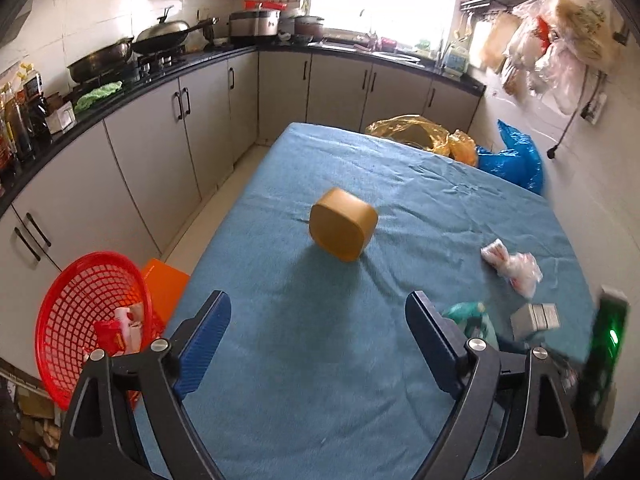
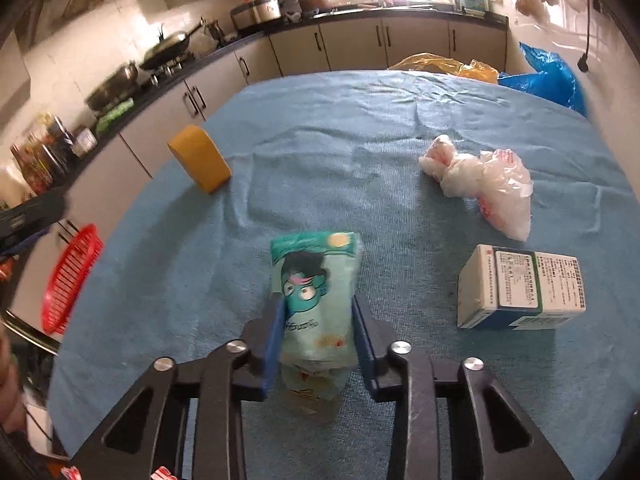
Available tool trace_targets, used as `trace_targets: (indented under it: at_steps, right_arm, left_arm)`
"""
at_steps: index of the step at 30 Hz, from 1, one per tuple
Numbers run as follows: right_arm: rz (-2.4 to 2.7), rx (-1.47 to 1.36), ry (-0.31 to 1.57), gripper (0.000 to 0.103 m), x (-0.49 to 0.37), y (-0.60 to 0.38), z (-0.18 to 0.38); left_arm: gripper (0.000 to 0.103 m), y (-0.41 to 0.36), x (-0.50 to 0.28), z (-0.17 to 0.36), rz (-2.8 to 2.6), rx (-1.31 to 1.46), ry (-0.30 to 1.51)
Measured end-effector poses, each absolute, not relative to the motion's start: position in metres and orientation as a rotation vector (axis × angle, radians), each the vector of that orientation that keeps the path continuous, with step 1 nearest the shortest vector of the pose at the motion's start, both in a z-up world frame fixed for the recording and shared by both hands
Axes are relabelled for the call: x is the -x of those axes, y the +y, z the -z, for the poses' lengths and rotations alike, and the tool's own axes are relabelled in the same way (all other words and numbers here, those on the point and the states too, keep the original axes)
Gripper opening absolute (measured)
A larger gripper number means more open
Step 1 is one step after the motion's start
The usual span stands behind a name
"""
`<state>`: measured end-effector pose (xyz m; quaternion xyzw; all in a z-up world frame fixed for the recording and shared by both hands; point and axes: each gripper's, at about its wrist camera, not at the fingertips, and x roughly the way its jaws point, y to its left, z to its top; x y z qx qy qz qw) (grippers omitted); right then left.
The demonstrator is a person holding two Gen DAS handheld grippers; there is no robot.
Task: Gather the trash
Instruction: 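Grasp the green cartoon tissue pack with the right tool, then grasp the yellow square container by its rim with the left tool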
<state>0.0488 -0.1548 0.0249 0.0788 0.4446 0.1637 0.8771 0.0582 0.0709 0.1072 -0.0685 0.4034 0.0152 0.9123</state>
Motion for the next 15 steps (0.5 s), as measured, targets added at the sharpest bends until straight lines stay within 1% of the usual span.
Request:
trace_targets:
  at_steps: [2,3,4,11,15]
  right_arm:
    - [-0.343,-0.208,0.904,0.022,-0.046,-0.164,-0.029]
    - [-0.343,-0.217,0.896,0.018,-0.046,-0.166,-0.031]
    - [-0.344,-0.222,0.894,0.016,-0.046,-0.167,-0.031]
    - [-0.345,-0.259,0.909,0.016,-0.046,-0.174,-0.03]
    - [-0.335,-0.301,0.906,0.016,-0.049,-0.184,-0.033]
  left_arm:
    - [0.088,0.069,-0.075,-0.109,-0.045,0.181,0.844]
    - [0.088,0.069,-0.085,-0.109,-0.059,0.2,0.853]
    - [0.088,0.069,-0.093,-0.108,-0.069,0.214,0.866]
    - [0.088,0.064,-0.16,-0.09,-0.163,0.258,0.932]
    - [0.088,0.056,-0.186,-0.076,-0.205,0.205,0.963]
